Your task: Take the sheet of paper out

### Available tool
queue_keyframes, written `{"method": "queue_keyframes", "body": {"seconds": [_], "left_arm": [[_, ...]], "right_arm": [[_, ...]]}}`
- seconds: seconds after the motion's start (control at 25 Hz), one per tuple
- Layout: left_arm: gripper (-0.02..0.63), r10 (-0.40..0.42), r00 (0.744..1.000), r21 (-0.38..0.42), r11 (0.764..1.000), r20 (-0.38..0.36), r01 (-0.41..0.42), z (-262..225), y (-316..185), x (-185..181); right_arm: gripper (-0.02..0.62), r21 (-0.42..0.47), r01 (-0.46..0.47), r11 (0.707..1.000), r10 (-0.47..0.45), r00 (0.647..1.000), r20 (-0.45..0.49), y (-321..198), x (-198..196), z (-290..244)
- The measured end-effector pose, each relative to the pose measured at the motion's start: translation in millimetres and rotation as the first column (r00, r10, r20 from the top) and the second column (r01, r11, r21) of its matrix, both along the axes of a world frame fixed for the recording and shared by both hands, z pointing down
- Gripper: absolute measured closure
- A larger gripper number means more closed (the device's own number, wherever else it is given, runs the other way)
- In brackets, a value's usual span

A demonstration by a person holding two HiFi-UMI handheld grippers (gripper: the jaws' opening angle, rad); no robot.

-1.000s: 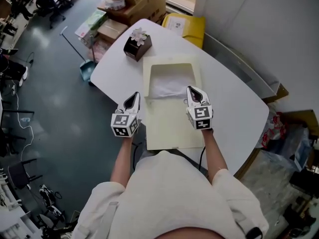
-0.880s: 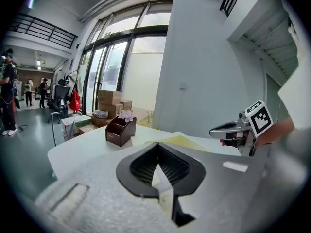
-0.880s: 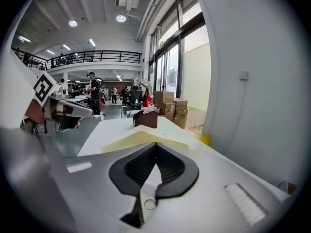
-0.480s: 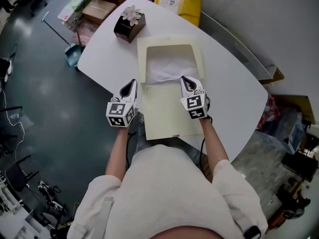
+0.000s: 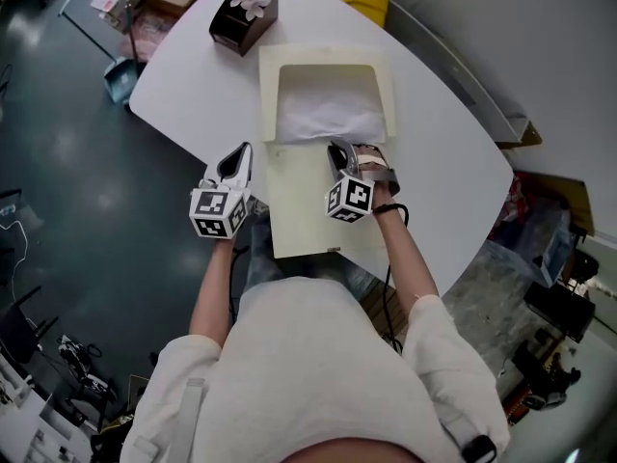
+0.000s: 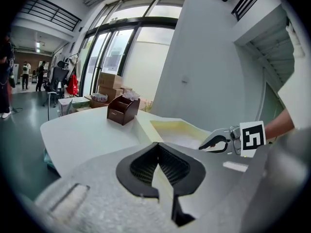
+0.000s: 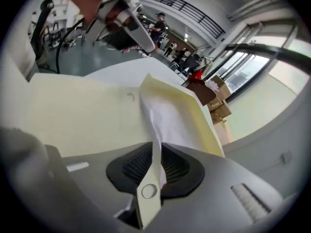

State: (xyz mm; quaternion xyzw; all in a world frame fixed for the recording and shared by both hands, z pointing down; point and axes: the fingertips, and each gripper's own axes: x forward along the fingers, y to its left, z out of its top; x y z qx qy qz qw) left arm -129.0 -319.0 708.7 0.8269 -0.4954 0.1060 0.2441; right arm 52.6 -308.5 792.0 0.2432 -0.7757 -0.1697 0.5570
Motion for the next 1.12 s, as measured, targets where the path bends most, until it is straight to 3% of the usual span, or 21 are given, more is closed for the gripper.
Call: {"method": "queue_keyframes", "body": {"seconds": [0.2,0.52,0.76,0.96,1.12], "left_arm": [[0.604,-0.016,1.0,-0.017,1.0,-0.007,0.016,11,10,-8],[0.604,-0.044,0.999,-0.032,0.999,-0.008,0.043,18,17,-22],[0.604,-0.062,0.998,-0.035,0.997,-0.009,0.062,20,19,-32],[0.604,-0.069,0.998,-0.034,0.997,-0.008,0.068,18,19,-32],[0.604,-0.071,0.997,-0.028,0.997,-0.004,0.071,15,19,-32]], "right_arm": [[0.511,0.047,0.062,0.997,-0.055,0.989,-0.135,-9,2,14],[0.494,0.073,0.088,0.993,-0.072,0.976,-0.205,-23,0,25],[0.516,0.053,0.083,0.995,-0.071,0.977,-0.204,-34,-6,32],[0.605,0.01,0.058,0.998,-0.055,0.981,-0.184,-33,-7,40],[0.608,-0.001,0.033,0.999,-0.032,0.986,-0.166,-34,-7,40]]}}
